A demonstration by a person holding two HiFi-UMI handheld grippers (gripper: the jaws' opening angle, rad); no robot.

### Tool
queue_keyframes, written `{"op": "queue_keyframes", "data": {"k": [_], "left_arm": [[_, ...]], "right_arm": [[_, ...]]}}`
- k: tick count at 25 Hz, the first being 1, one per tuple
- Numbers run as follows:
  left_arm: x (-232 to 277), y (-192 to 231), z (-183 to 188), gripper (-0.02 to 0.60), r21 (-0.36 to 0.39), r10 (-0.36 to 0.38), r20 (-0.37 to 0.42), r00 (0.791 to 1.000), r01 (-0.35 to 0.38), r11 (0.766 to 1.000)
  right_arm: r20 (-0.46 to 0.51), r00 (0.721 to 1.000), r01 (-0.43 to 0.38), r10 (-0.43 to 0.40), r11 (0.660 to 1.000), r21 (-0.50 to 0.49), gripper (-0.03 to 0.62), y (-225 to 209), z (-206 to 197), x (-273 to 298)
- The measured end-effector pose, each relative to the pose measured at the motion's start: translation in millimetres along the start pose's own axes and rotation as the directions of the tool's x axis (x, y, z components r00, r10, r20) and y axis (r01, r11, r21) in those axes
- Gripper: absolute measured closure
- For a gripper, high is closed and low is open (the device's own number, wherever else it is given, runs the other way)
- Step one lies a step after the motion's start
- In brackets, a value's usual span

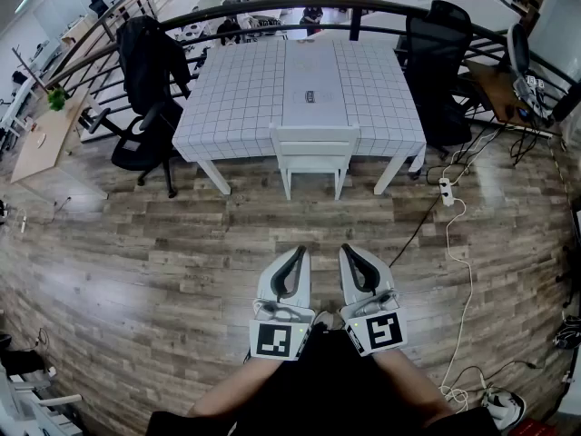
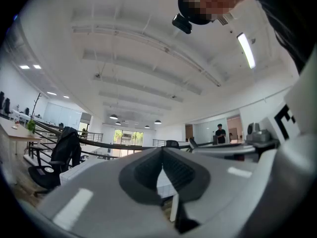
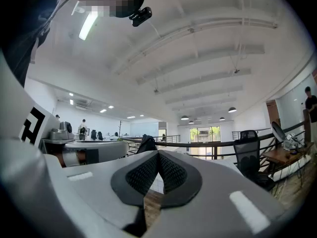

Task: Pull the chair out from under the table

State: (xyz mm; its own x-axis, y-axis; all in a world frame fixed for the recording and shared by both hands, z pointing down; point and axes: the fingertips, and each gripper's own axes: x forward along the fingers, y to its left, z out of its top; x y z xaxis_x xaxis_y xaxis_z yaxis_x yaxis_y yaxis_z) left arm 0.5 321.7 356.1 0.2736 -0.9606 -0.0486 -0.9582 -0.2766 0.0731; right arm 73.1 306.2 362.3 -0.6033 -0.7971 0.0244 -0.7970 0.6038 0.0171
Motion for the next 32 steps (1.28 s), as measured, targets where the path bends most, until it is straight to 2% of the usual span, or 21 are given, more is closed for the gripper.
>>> {"op": "queue_keyframes", "data": {"k": [6,12,17,21,24,32], "left_arm": [[0.3,2.6,0.9,0.575,0.029,-0.013,0.017,1.000,0.013,1.000],[1.5,1.2,7.0,0.575,0.053,-0.009,0.058,0.998,0.006,0.999],[-6.3,-5.5,18.5,0.575,0.059,0.015,0.050,0.999,-0.018,0.998],[-11.7,-1.9,18.1,0.575,0.030,0.035,0.048,0.998,-0.037,0.999],[-14.9,-1.2,16.6,0.575,0.038,0.041,0.054,0.998,-0.043,0.998],[20.4,5.7,12.4,0.575,0.019,0.035,0.024,0.999,-0.036,0.999]], "right_arm": [[0.034,0.999,0.010,-0.011,0.999,0.044,0.600,-2.8,-1.9,4.8],[0.017,1.000,0.023,-0.024,0.999,0.044,0.600,-12.5,-7.5,-0.9],[0.000,1.000,0.001,-0.001,0.998,0.070,0.600,-14.8,-5.7,-22.2],[0.014,1.000,-0.003,0.002,0.996,0.093,0.600,-16.7,-16.3,-29.7],[0.033,0.999,-0.015,0.012,0.995,0.096,0.600,-19.4,-16.7,-35.5],[0.011,1.000,0.013,-0.014,0.994,0.109,0.600,-51.4,-18.9,-23.4]]}}
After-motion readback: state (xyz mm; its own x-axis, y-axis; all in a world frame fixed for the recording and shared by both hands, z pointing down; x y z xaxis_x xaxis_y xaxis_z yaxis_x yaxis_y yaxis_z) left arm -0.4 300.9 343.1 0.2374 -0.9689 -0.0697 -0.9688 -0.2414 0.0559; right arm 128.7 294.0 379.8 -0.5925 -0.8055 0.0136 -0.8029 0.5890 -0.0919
